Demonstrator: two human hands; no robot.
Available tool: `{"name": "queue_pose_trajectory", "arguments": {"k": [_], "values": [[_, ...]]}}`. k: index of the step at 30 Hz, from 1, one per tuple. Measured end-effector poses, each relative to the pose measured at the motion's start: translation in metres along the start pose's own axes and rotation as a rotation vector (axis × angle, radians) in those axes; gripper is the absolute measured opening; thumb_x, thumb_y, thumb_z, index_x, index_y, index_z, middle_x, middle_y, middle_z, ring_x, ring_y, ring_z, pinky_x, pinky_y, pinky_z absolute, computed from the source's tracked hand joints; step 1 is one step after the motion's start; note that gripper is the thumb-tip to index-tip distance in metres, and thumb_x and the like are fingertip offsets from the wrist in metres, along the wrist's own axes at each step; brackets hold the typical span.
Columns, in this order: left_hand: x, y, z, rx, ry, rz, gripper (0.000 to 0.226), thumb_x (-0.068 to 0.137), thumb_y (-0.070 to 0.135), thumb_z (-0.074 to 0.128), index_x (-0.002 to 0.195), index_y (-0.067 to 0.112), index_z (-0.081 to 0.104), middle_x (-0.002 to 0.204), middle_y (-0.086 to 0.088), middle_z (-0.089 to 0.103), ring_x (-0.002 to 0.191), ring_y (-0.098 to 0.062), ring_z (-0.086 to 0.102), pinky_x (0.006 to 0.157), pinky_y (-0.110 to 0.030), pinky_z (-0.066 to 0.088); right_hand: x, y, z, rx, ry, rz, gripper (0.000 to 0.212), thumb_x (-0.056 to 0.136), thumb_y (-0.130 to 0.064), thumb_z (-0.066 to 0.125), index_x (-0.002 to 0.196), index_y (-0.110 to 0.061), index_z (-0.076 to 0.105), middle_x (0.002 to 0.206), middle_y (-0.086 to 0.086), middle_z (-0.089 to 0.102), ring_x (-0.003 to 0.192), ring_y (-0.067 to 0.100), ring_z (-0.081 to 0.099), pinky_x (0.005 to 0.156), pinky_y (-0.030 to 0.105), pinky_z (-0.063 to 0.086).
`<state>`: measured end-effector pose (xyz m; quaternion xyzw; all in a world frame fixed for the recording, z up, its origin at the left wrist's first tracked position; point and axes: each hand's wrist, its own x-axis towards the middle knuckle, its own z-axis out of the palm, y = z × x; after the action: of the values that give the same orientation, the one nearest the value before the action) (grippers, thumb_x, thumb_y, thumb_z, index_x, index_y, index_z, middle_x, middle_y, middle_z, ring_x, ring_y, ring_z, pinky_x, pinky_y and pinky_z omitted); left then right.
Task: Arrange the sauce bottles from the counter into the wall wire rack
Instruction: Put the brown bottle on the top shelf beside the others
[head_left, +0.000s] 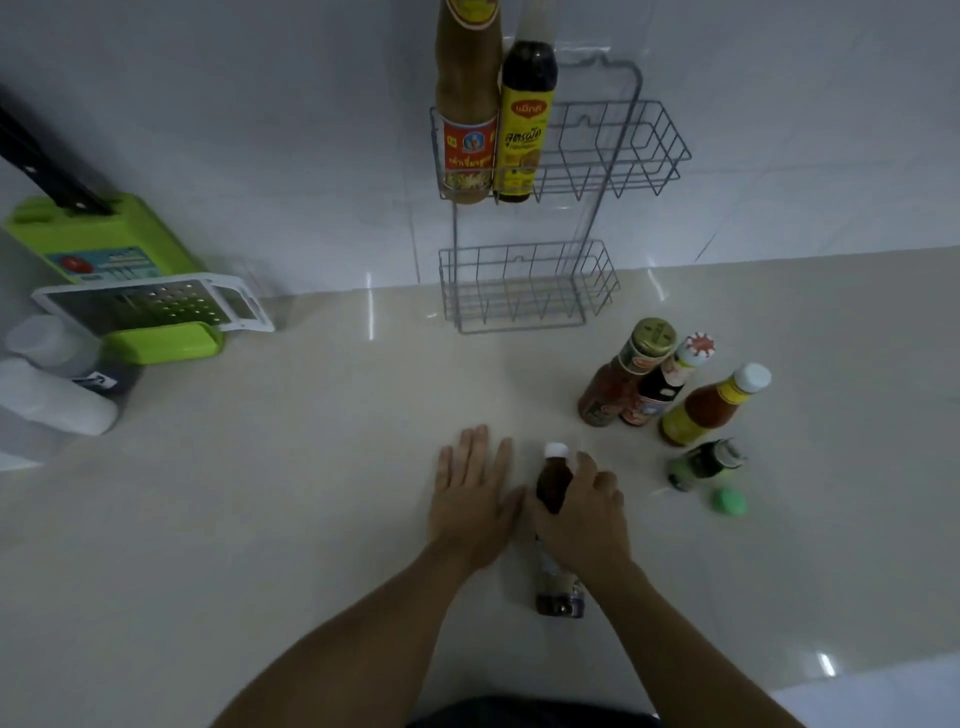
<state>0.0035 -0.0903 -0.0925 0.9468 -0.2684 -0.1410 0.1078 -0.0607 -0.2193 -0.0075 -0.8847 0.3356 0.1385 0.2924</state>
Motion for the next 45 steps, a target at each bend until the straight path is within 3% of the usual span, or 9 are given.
{"name": "queue_pose_trajectory", "arguments": {"k": [7, 12, 16, 20, 24, 27, 34, 38, 45], "values": [[-0.001, -0.003, 0.009, 0.065, 0.056, 0.007, 0.069, 0.100, 0.059, 0.017, 0.159, 0.024, 0.009, 0.166, -0.011, 0.001, 0.153, -0.029, -0.005, 0.120, -0.049, 0.000, 0.002, 0.017, 0.016, 0.173, -0.087, 0.049, 0.058, 0.089, -0.051, 0.063, 0.134, -0.022, 0.042, 0.105, 0.002, 0.049, 0.086, 0.023, 0.053, 0.075, 0.031, 0.042], [-0.001, -0.006, 0.008, 0.067, 0.042, 0.014, 0.069, 0.100, 0.060, 0.014, 0.159, 0.025, 0.007, 0.166, -0.011, 0.001, 0.153, -0.030, -0.004, 0.120, -0.049, 0.000, 0.009, 0.021, 0.012, 0.250, -0.144, -0.006, 0.061, 0.084, -0.042, 0.071, 0.138, -0.027, 0.046, 0.114, 0.001, 0.064, 0.098, 0.022, 0.061, 0.077, 0.031, 0.045], [-0.003, -0.004, 0.002, 0.034, 0.011, 0.020, 0.077, 0.091, 0.066, -0.007, 0.158, 0.029, -0.005, 0.165, -0.007, -0.012, 0.151, -0.027, -0.017, 0.122, -0.047, -0.005, 0.007, 0.018, 0.001, 0.649, -0.101, -0.045, 0.059, 0.082, -0.032, 0.079, 0.134, -0.036, 0.051, 0.123, -0.002, 0.066, 0.107, 0.017, 0.066, 0.089, 0.037, 0.057], [-0.002, -0.006, -0.011, 0.025, -0.014, 0.035, 0.075, 0.091, 0.060, 0.000, 0.158, 0.027, 0.000, 0.166, -0.005, -0.009, 0.152, -0.024, -0.013, 0.123, -0.044, -0.003, 0.004, -0.004, -0.025, 0.928, -0.131, -0.170, 0.050, 0.084, -0.009, 0.078, 0.123, -0.035, 0.059, 0.118, 0.004, 0.072, 0.105, 0.017, 0.071, 0.088, 0.041, 0.060], [0.012, -0.012, -0.025, -0.049, 0.047, -0.009, 0.058, 0.096, 0.038, 0.036, 0.151, 0.018, 0.034, 0.159, -0.003, 0.032, 0.148, -0.021, 0.026, 0.118, -0.035, 0.023, 0.004, -0.036, -0.057, 1.012, -0.082, -0.301, 0.057, 0.086, -0.006, 0.075, 0.137, -0.020, 0.054, 0.124, 0.002, 0.070, 0.113, 0.017, 0.068, 0.095, 0.043, 0.057], [0.031, -0.015, -0.055, -0.177, 0.175, -0.057, 0.034, 0.092, 0.027, 0.047, 0.123, 0.019, 0.059, 0.121, -0.005, 0.065, 0.110, -0.025, 0.061, 0.090, -0.033, 0.046, 0.006, -0.065, -0.090, 1.038, -0.011, -0.415, 0.063, 0.085, -0.002, 0.075, 0.141, -0.017, 0.050, 0.130, 0.004, 0.067, 0.119, 0.019, 0.065, 0.098, 0.044, 0.055], [0.082, -0.010, -0.166, -0.510, 0.586, -0.071, 0.060, 0.092, 0.017, 0.057, 0.147, 0.011, 0.036, 0.134, -0.009, 0.050, 0.116, -0.025, 0.056, 0.093, -0.040, 0.052, 0.011, -0.134, -0.182, 1.047, 0.138, -0.650, 0.056, 0.088, 0.000, 0.072, 0.137, -0.012, 0.050, 0.128, 0.011, 0.066, 0.113, 0.016, 0.068, 0.088, 0.030, 0.059], [0.114, -0.008, -0.228, -0.564, 0.740, -0.061, 0.074, 0.089, 0.015, 0.061, 0.153, 0.006, 0.023, 0.151, -0.013, 0.033, 0.134, -0.027, 0.043, 0.109, -0.037, 0.042, 0.031, -0.166, -0.230, 0.954, 0.286, -0.758, 0.062, 0.079, -0.010, 0.079, 0.134, -0.010, 0.050, 0.126, 0.011, 0.066, 0.115, 0.020, 0.067, 0.095, 0.040, 0.058], [0.141, -0.001, -0.276, -0.667, 0.643, 0.010, 0.077, 0.086, 0.023, 0.060, 0.153, 0.016, 0.023, 0.149, -0.008, 0.039, 0.130, -0.025, 0.048, 0.108, -0.043, 0.045, 0.066, -0.208, -0.273, 0.806, 0.577, -0.822, 0.074, 0.071, -0.024, 0.082, 0.136, -0.012, 0.051, 0.124, 0.004, 0.065, 0.110, 0.011, 0.065, 0.090, 0.034, 0.059]]}}
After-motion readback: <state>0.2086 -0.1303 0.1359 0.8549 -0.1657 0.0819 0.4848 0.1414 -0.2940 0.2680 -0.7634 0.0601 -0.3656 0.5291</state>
